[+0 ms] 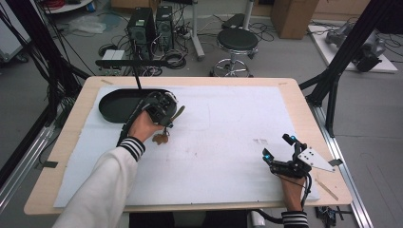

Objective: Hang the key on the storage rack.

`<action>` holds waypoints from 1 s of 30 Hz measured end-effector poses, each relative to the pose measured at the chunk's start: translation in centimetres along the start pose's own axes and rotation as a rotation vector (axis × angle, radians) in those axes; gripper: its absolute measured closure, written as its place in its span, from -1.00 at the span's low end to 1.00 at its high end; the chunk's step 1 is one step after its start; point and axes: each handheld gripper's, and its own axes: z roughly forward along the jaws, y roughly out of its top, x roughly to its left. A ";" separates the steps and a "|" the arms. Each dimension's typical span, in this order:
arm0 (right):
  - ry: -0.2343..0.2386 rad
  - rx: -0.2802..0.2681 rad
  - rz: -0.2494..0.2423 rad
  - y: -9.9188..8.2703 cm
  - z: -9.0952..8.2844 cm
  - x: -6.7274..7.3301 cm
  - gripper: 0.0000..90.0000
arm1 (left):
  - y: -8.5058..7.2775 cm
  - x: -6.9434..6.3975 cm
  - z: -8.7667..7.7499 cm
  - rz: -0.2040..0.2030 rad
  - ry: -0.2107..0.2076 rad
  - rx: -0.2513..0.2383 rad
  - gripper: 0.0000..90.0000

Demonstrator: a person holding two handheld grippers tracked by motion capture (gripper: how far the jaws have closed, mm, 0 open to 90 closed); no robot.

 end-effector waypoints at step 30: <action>-0.003 0.003 -0.003 0.0 0.0 0.0 -0.96 | -6.2 5.8 -10.0 -0.165 0.090 -0.419 0.74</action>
